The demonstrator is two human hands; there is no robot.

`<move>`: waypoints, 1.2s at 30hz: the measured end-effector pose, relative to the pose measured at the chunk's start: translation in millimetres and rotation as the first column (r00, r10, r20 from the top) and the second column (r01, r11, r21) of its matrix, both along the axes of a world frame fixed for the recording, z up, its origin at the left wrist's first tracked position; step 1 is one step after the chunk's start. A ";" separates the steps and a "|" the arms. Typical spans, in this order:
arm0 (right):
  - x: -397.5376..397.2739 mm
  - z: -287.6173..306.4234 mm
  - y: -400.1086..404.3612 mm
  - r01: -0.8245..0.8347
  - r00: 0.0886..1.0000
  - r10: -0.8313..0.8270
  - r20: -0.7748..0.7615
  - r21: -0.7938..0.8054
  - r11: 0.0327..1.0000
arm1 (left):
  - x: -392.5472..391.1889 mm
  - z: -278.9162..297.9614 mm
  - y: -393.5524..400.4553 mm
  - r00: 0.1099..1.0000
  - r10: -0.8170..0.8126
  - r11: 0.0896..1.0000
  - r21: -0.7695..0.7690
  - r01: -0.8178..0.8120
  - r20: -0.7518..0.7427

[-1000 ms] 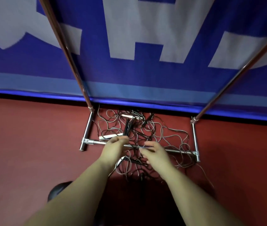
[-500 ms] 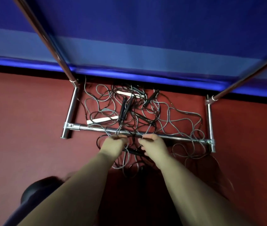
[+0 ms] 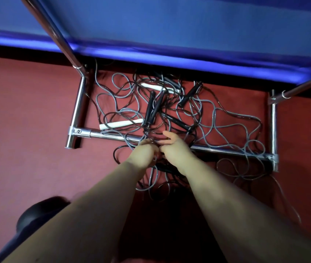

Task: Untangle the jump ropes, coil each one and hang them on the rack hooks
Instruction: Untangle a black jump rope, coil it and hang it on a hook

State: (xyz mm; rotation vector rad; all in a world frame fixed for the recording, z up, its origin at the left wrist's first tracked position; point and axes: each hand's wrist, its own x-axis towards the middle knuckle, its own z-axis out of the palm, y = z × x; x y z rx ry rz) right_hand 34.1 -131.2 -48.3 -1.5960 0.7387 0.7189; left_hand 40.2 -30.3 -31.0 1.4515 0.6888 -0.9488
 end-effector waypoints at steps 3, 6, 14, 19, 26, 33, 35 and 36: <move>0.5 4.8 2.6 -0.071 0.996 0.076 0.051 -0.094 0.993 | 7.7 5.3 3.8 1.000 -0.009 1.000 0.020 0.008 0.020; -1.1 21.1 2.6 -0.165 0.974 0.191 0.118 -0.200 0.966 | 16.9 22.6 5.5 0.983 0.181 0.983 -0.024 -0.181 0.001; -17.9 125.9 -5.1 -0.164 0.913 0.282 0.293 -0.371 0.914 | 14.4 134.6 -4.1 0.968 0.237 0.952 -0.217 -0.214 0.086; -71.8 226.3 -11.7 -0.085 0.832 0.272 0.483 -0.373 0.924 | -27.3 239.8 1.0 0.967 0.201 0.925 -0.354 -0.135 0.157; -169.0 312.9 -5.5 -0.072 0.816 0.261 0.516 -0.357 0.931 | -89.3 378.1 19.9 0.878 0.328 0.860 -0.494 -0.125 0.349; -218.6 415.3 5.7 0.149 0.807 -0.201 0.556 0.138 0.979 | -155.1 462.0 38.4 0.771 0.306 0.892 -0.452 -0.028 0.558; -228.3 442.6 11.2 0.219 0.782 -0.398 0.479 0.386 0.896 | -180.1 464.6 40.9 0.790 0.200 0.940 -0.341 0.013 0.580; -232.6 453.2 12.6 0.242 0.768 -0.460 0.446 0.463 0.852 | -194.0 464.6 40.3 0.810 0.128 0.952 -0.299 0.061 0.573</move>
